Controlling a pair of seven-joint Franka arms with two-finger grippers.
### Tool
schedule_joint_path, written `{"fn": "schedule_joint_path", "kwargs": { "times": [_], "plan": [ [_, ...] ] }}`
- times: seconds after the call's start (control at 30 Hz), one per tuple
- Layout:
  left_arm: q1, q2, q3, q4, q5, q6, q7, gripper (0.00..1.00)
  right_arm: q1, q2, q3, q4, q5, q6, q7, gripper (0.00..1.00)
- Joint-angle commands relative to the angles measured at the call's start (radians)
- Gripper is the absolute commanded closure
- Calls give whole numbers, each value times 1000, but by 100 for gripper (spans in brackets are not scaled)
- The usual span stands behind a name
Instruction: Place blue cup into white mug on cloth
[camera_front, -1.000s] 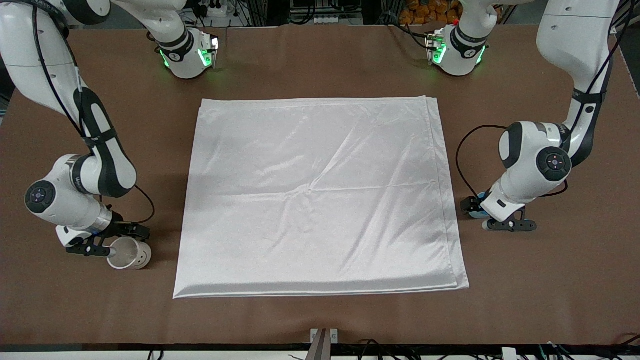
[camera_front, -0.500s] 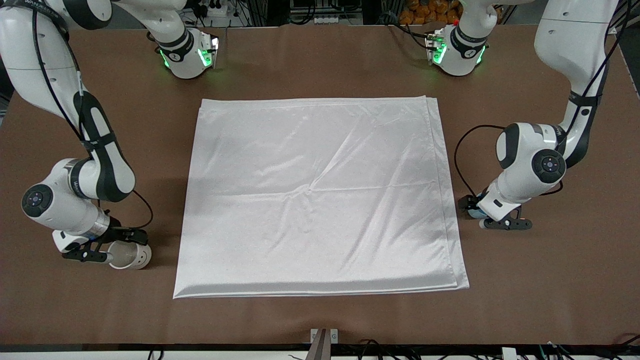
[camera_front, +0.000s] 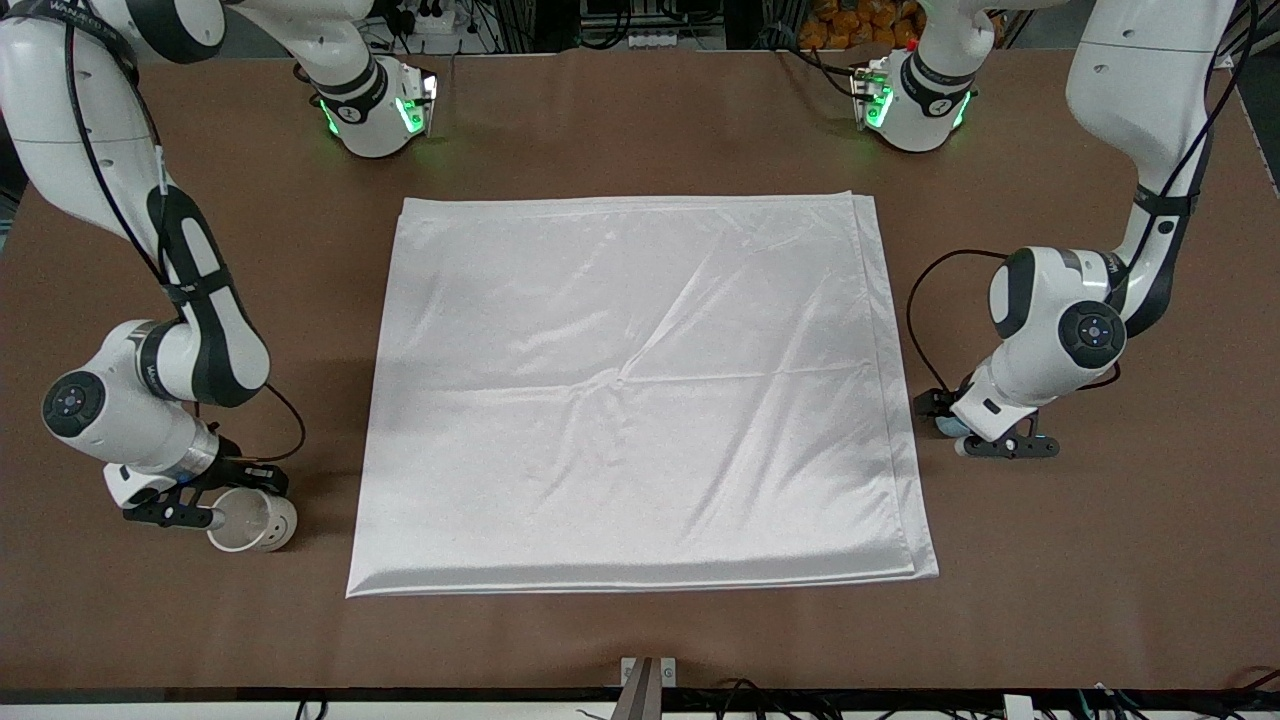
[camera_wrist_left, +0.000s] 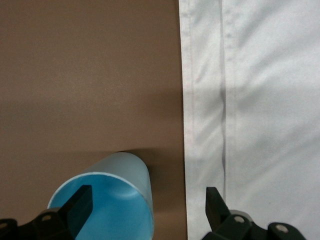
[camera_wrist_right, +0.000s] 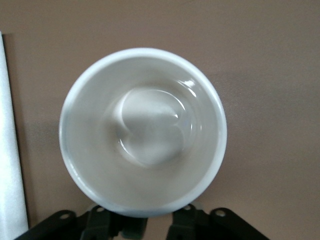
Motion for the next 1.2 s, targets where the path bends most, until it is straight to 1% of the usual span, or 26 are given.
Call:
{"fn": "schedule_joint_path", "kwargs": {
  "times": [0.0,0.3,0.57,0.7,0.8,0.87,0.9,1.03,1.17],
  "plan": [
    [-3,5,-3,-5,22,13,-31,0,2,16,0,22,-11,-2,4,100],
    [-1,13,-3,-5,22,13,-29,0,18,-7,4,28,-9,-39,5,100],
    [2,19,-3,-5,22,13,-28,33,58,-50,9,45,-6,-120,10,100],
    [2,21,-3,-5,22,13,-25,62,105,-71,9,80,3,-195,31,100],
    [2,19,-3,-5,23,13,-25,84,154,-80,10,120,3,-249,95,100],
    [2,21,-3,-5,22,13,-25,96,186,-90,17,135,3,-276,148,100],
    [2,19,-3,-5,22,13,-25,100,206,-91,24,138,3,-286,175,100],
    [2,21,-3,-5,22,13,-25,100,274,-99,50,143,3,-296,298,100],
    [2,19,-3,-5,22,13,-25,100,355,-93,53,143,4,-292,430,100]
  ]
}}
